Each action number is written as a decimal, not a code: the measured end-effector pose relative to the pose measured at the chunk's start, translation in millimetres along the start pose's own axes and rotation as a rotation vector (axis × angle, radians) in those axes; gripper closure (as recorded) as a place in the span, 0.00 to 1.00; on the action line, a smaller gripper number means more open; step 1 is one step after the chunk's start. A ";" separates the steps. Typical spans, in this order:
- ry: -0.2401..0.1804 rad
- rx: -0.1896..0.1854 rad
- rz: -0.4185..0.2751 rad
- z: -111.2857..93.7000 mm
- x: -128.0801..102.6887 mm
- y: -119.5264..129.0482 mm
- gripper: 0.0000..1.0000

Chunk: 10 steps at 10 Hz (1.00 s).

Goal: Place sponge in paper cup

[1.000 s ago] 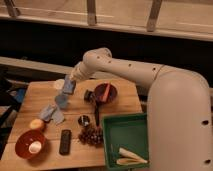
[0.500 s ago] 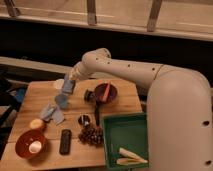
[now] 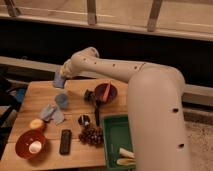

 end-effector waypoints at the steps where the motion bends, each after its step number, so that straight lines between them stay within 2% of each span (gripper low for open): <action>1: 0.010 -0.018 -0.001 14.2 -4.2 6.1 1.00; 3: 0.018 -0.042 0.007 30.9 -10.8 10.3 1.00; 6: 0.035 -0.056 0.043 50.7 -19.6 7.3 1.00; 9: 0.045 -0.033 0.101 47.6 -20.9 -14.6 1.00; 10: 0.053 -0.018 0.122 44.6 -20.1 -21.5 0.97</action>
